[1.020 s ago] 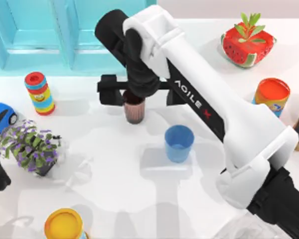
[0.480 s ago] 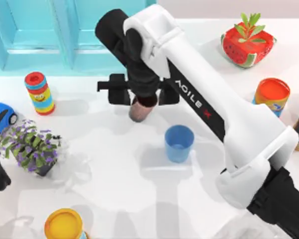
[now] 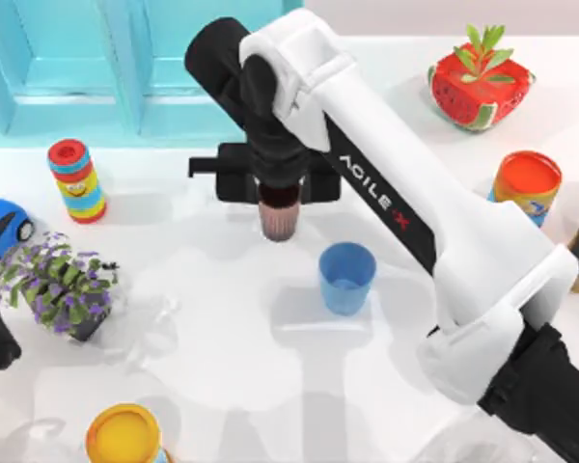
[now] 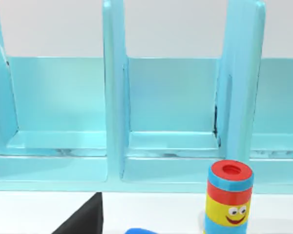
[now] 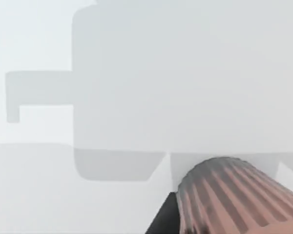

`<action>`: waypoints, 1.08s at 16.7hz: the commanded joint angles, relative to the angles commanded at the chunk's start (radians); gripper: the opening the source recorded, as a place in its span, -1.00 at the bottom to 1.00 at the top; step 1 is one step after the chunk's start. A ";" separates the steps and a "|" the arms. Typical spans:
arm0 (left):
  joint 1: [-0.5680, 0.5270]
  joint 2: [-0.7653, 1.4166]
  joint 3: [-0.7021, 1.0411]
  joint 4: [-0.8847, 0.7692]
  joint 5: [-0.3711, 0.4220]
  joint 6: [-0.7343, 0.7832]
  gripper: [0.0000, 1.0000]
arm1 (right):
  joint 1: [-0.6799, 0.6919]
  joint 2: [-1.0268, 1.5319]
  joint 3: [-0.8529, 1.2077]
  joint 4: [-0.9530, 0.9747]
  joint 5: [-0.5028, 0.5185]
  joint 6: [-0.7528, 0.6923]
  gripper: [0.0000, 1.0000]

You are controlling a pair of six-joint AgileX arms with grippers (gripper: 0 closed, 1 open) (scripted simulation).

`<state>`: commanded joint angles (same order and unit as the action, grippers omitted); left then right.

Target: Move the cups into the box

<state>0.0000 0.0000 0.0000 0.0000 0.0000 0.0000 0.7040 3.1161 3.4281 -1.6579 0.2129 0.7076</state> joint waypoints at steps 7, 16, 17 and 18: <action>0.000 0.000 0.000 0.000 0.000 0.000 1.00 | 0.004 0.001 0.000 0.000 -0.001 0.002 -1.00; 0.000 0.000 0.000 0.000 0.000 0.000 1.00 | -0.048 -0.278 -0.389 0.145 -0.011 -0.051 -1.00; 0.000 0.000 0.000 0.000 0.000 0.000 1.00 | -0.059 -0.334 -0.482 0.174 -0.014 -0.061 -1.00; 0.000 0.000 0.000 0.000 0.000 0.000 1.00 | -0.070 -0.392 -0.581 0.203 -0.018 -0.072 -1.00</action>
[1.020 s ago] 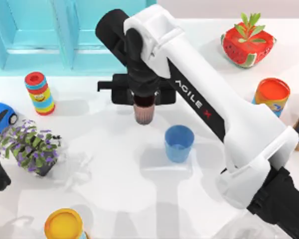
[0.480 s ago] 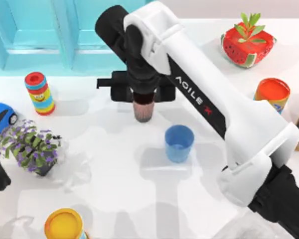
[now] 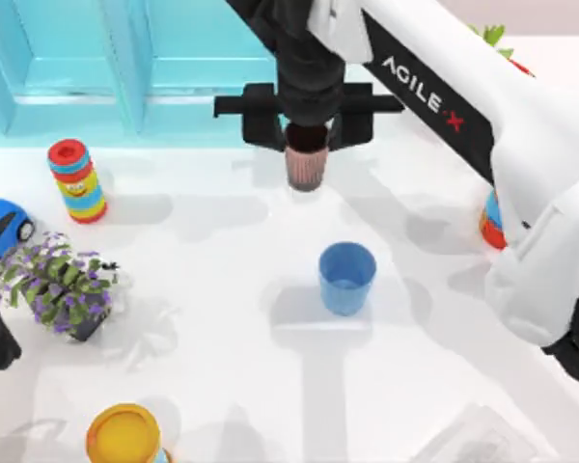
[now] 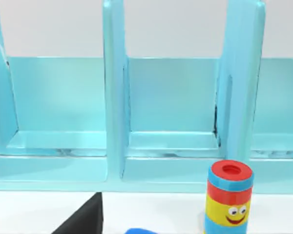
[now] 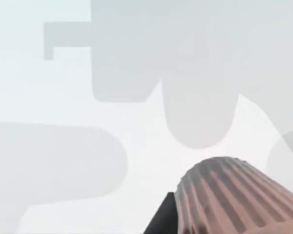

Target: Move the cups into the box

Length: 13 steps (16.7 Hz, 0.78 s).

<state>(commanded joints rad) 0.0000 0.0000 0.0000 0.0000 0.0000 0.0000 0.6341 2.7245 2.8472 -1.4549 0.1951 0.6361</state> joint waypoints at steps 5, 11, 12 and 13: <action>0.000 0.000 0.000 0.000 0.000 0.000 1.00 | -0.052 -0.281 -0.458 0.144 -0.019 -0.052 -1.00; 0.000 0.000 0.000 0.000 0.000 0.000 1.00 | -0.087 -0.470 -0.700 0.243 -0.034 -0.089 -1.00; 0.000 0.000 0.000 0.000 0.000 0.000 1.00 | -0.088 -0.474 -0.704 0.244 -0.034 -0.089 -1.00; 0.000 0.000 0.000 0.000 0.000 0.000 1.00 | -0.088 -0.474 -0.704 0.244 -0.034 -0.089 -1.00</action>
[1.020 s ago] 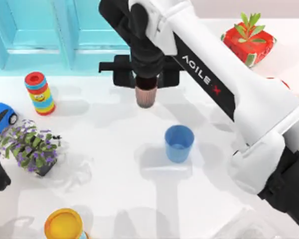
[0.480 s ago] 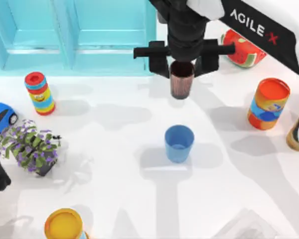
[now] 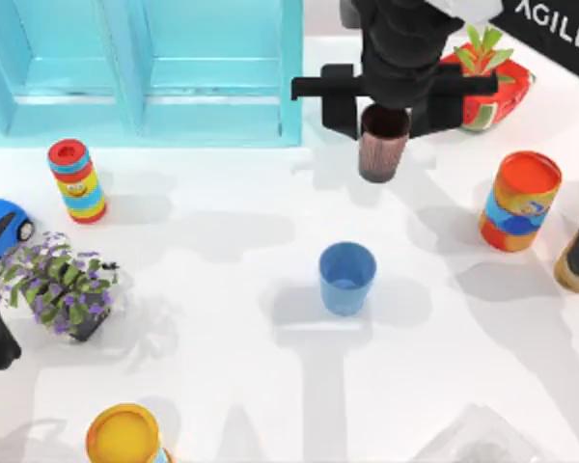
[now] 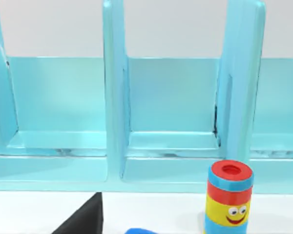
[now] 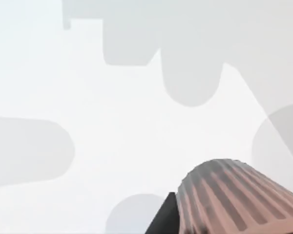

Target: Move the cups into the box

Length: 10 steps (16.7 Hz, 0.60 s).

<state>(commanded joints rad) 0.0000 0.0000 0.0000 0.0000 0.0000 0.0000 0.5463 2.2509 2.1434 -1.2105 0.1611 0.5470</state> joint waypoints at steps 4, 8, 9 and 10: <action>0.000 0.000 0.000 0.000 0.000 0.000 1.00 | -0.006 -0.008 -0.008 0.001 0.003 -0.010 -1.00; 0.000 0.000 0.000 0.000 0.000 0.000 1.00 | -0.153 -0.132 -0.121 0.020 0.017 -0.160 -1.00; 0.000 0.000 0.000 0.000 0.000 0.000 1.00 | -0.213 -0.178 -0.166 0.024 0.019 -0.222 -1.00; 0.000 0.000 0.000 0.000 0.000 0.000 1.00 | -0.278 -0.227 -0.216 0.028 0.019 -0.291 -1.00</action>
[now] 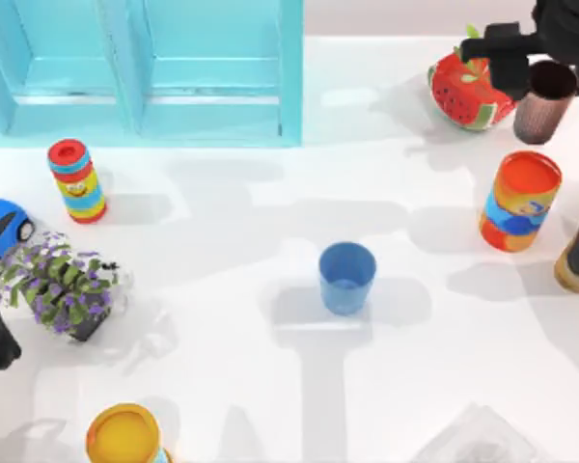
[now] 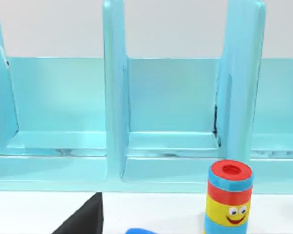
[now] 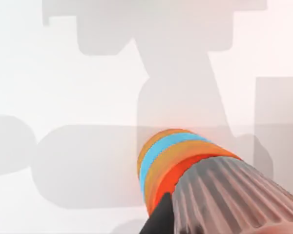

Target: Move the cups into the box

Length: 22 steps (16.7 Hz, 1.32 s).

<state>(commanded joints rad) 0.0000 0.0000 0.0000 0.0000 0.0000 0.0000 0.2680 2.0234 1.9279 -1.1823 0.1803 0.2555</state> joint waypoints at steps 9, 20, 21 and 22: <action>0.000 0.000 0.000 0.000 0.000 0.000 1.00 | -0.668 -0.483 -0.505 -0.008 -0.141 -0.682 -1.00; 0.000 0.000 0.000 0.000 0.000 0.000 1.00 | -0.957 -0.701 -0.742 -0.045 -0.317 -0.924 -1.00; 0.000 0.000 0.000 0.000 0.000 0.000 1.00 | -0.953 -0.696 -0.739 -0.043 -0.315 -0.921 -1.00; 0.000 0.000 0.000 0.000 0.000 0.000 1.00 | -0.952 -0.696 -0.742 -0.040 -0.315 -0.920 -1.00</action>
<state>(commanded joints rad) 0.0000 0.0000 0.0000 0.0000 0.0000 0.0000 -0.6845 1.3274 1.1858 -1.2225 -0.1343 -0.6648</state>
